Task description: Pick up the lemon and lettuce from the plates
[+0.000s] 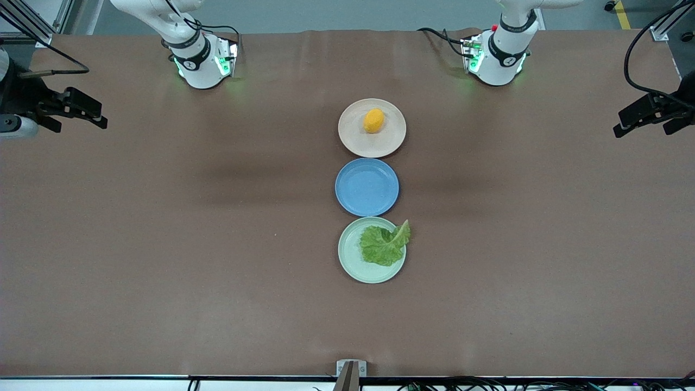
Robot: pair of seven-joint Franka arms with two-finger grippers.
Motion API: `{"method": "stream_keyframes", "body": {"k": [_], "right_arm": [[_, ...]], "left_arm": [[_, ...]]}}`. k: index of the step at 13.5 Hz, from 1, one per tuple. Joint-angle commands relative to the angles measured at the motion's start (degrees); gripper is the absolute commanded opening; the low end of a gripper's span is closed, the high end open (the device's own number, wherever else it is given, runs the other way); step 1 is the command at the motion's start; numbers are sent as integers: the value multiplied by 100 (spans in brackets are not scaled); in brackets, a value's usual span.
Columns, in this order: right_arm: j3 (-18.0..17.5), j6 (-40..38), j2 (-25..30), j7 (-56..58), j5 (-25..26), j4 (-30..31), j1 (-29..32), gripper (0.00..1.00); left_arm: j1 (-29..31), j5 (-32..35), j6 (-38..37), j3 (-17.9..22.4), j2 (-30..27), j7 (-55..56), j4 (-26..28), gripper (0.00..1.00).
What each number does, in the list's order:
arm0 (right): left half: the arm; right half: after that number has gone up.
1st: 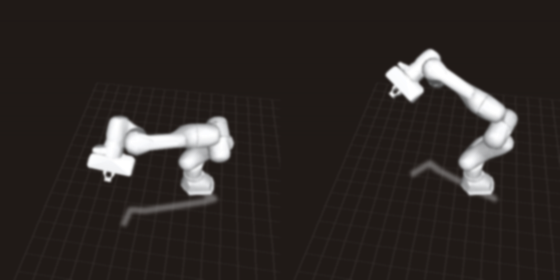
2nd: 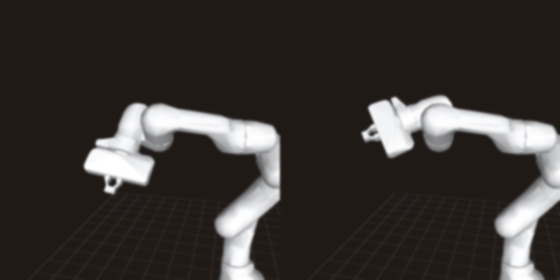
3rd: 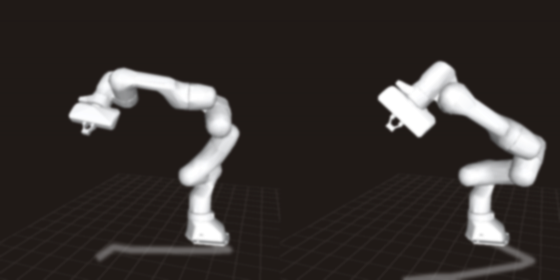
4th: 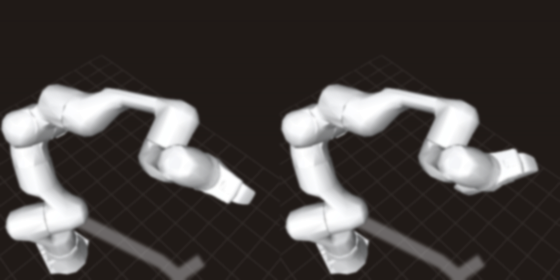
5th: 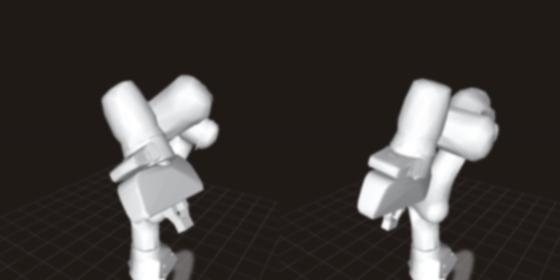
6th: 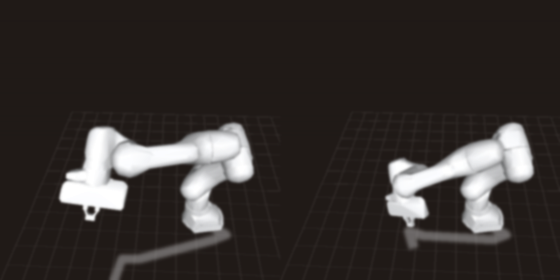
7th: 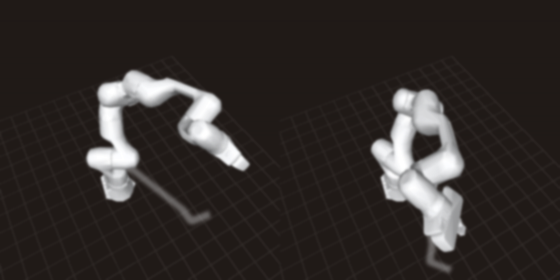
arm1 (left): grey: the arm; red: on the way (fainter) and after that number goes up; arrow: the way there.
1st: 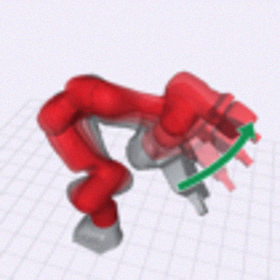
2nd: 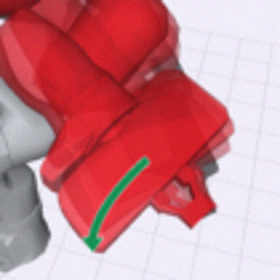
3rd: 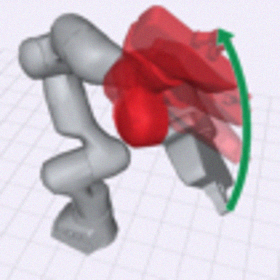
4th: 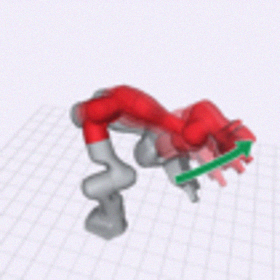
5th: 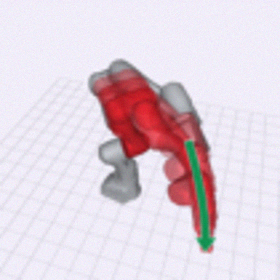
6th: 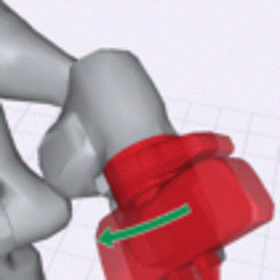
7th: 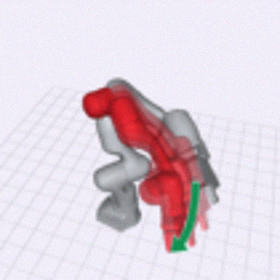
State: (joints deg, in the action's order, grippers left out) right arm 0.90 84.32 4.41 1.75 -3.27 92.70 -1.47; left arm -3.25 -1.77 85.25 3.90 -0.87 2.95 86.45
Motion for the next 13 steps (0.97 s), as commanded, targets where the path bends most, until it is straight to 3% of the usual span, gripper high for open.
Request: {"method": "stream_keyframes", "body": {"k": [1, 8, 13], "right_arm": [[59, 128, 192, 19, 72, 169, -73, 100], [41, 120, 201, -78, 160, 187, -117, 100], [50, 120, 201, -87, 160, 187, -117, 100]], "left_arm": [[18, 1, 27, -21, -63, -66, 39, 100], [-52, -51, 27, -38, 60, 39, 21, 100], [-815, -78, 158, -38, 770, 783, -188, 100]]}}
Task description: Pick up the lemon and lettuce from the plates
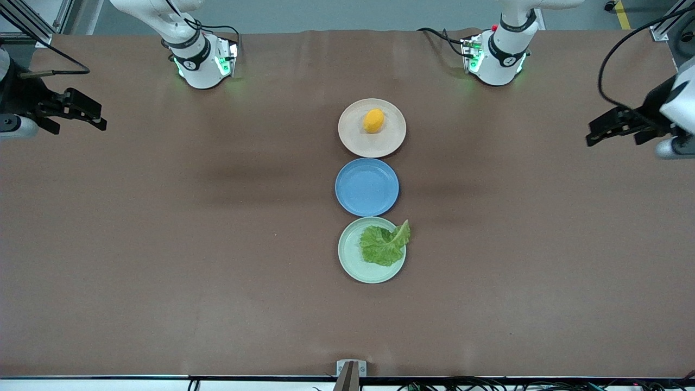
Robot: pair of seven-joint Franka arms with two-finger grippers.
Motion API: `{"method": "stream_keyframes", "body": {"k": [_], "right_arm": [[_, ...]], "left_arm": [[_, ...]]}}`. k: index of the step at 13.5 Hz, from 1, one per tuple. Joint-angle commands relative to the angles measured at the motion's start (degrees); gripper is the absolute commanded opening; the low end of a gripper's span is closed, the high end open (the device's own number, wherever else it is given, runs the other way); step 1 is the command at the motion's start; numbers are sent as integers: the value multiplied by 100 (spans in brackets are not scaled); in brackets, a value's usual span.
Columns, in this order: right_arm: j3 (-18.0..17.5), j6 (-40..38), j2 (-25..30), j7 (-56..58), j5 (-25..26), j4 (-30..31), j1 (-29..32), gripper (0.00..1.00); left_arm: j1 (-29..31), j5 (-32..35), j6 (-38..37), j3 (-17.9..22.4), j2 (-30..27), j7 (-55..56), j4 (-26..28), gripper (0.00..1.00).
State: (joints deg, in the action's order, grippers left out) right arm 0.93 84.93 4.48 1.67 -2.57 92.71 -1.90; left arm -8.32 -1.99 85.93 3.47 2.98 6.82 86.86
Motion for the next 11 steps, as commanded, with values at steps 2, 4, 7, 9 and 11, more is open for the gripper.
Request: {"method": "stream_keyframes", "body": {"k": [2, 4, 7, 9, 11], "right_arm": [[47, 49, 185, -79, 55, 186, -56, 100], [47, 32, 185, -79, 55, 186, -56, 100], [30, 49, 176, -61, 73, 169, -73, 100], [21, 23, 176, -70, 73, 169, -74, 100], [21, -3, 168, -70, 73, 160, -65, 100]], "left_arm": [[-748, -30, 388, 13, 763, 1151, -354, 100], [-1170, -4, 993, 13, 1255, 2003, -407, 100], [-1663, -12, 1811, 13, 1958, 3637, -530, 100], [-1996, -12, 2469, 13, 2362, 4630, -539, 100], [-2164, -65, 3330, -4, 2714, 5361, -547, 100]]}}
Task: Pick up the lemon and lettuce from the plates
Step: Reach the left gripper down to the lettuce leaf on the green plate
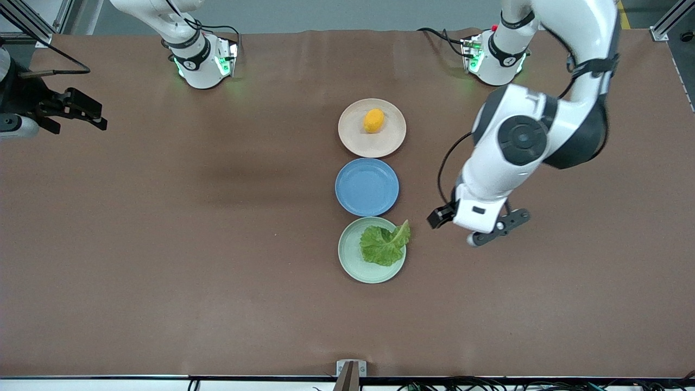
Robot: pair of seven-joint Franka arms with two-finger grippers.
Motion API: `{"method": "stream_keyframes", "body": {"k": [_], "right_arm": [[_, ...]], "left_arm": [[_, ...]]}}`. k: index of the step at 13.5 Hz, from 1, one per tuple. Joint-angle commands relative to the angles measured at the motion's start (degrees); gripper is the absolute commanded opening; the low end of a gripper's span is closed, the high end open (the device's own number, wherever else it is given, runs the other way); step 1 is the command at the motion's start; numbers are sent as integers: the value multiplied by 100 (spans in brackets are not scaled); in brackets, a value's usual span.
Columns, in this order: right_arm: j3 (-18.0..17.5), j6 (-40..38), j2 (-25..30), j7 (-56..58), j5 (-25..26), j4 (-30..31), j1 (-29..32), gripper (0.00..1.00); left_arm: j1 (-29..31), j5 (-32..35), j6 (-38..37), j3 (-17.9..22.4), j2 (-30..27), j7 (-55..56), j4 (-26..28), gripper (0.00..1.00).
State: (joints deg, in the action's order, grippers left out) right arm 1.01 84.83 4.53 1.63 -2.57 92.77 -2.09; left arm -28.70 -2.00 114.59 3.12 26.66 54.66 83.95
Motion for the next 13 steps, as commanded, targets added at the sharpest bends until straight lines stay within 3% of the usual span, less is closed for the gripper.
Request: {"method": "stream_keyframes", "body": {"k": [1, 5, 7, 13], "right_arm": [[14, 7, 163, -66, 72, 154, -46, 100], [14, -37, 154, -66, 72, 84, -46, 100], [22, -37, 128, -49, 72, -47, -37, 100], [22, -37, 110, -57, 72, -110, -37, 100]], "left_arm": [[-170, -194, 894, 31, 540, 973, -343, 100], [-408, -635, 1943, 40, 1288, 2238, -643, 100], [-566, -635, 2120, 40, 1516, 2994, -634, 100], [-821, -626, 2709, 49, 2185, 3842, -634, 100]]}}
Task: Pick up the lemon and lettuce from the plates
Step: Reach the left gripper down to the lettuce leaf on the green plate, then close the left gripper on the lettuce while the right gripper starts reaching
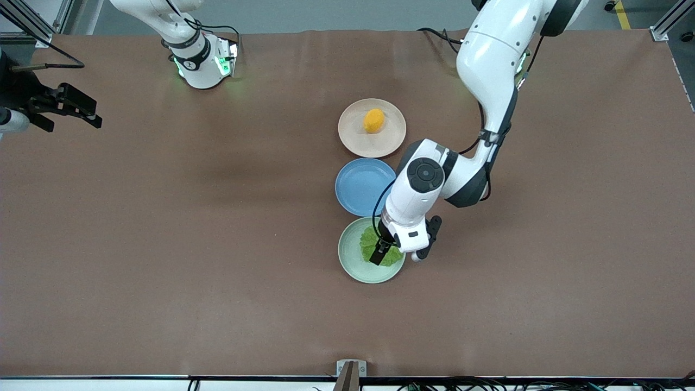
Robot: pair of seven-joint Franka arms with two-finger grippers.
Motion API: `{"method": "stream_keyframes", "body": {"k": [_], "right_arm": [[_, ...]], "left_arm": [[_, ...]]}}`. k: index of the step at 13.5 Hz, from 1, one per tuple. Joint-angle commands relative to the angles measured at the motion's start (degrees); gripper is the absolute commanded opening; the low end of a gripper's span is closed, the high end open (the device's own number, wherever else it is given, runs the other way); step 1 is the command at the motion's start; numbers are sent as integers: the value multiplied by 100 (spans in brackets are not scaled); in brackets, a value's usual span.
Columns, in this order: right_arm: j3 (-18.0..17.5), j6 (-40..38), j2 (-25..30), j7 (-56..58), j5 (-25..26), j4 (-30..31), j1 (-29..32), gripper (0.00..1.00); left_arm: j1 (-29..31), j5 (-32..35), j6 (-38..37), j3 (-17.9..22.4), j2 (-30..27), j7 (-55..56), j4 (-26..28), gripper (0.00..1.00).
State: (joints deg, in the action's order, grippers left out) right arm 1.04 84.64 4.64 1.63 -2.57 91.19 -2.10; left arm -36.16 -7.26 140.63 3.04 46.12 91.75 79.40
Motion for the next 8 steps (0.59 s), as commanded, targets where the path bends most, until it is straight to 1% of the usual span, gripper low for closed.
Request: {"method": "stream_keyframes", "body": {"k": [1, 8], "right_arm": [[19, -27, 99, -49, 72, 48, -36, 100], [19, -62, 90, -57, 72, 57, -36, 100]], "left_arm": [[-75, -100, 105, 56, 291, 133, -162, 100], [-163, -56, 96, 56, 555, 133, -126, 100]]}}
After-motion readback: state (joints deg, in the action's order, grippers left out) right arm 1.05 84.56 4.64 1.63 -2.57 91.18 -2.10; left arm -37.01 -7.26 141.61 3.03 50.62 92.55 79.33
